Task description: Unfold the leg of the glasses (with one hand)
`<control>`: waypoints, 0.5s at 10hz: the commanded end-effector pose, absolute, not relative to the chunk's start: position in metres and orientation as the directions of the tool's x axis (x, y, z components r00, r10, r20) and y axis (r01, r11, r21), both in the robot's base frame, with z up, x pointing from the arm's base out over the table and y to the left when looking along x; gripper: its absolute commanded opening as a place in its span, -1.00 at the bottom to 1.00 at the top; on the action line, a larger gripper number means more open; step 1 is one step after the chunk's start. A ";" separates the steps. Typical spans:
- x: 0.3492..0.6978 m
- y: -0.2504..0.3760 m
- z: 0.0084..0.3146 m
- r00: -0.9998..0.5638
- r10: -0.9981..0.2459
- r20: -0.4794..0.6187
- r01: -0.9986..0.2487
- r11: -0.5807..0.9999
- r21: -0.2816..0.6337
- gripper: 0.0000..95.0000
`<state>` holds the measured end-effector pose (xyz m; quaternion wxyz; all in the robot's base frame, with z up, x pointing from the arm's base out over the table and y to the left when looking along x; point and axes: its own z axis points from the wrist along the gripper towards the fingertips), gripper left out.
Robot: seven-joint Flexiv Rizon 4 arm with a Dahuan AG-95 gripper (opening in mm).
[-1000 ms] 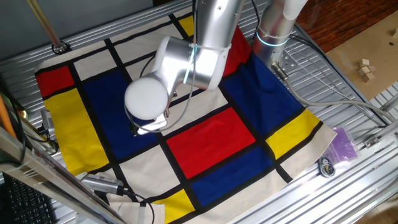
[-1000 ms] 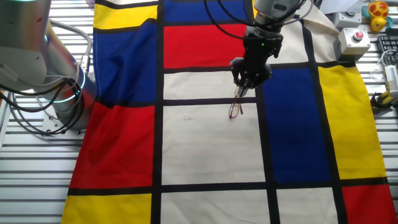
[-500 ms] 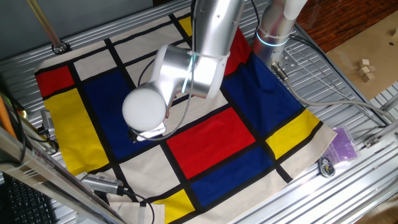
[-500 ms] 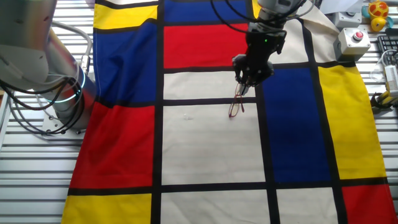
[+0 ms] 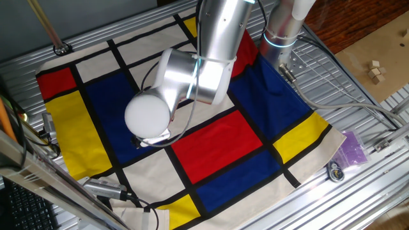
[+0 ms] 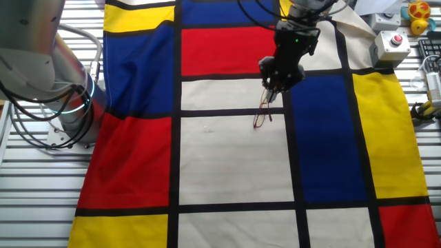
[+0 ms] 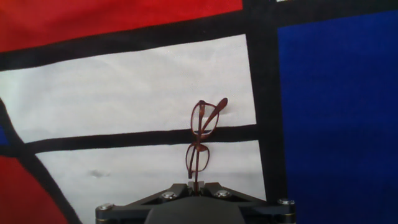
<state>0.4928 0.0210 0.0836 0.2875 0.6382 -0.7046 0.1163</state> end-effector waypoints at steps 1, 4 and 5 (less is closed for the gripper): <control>0.495 0.023 0.086 -0.015 -0.830 0.558 -0.965 0.158 0.210 -1.00; 0.497 0.026 0.088 0.000 -0.820 0.572 -0.963 0.154 0.221 -1.00; 0.496 0.026 0.089 0.005 -0.818 0.576 -0.963 0.152 0.224 -1.00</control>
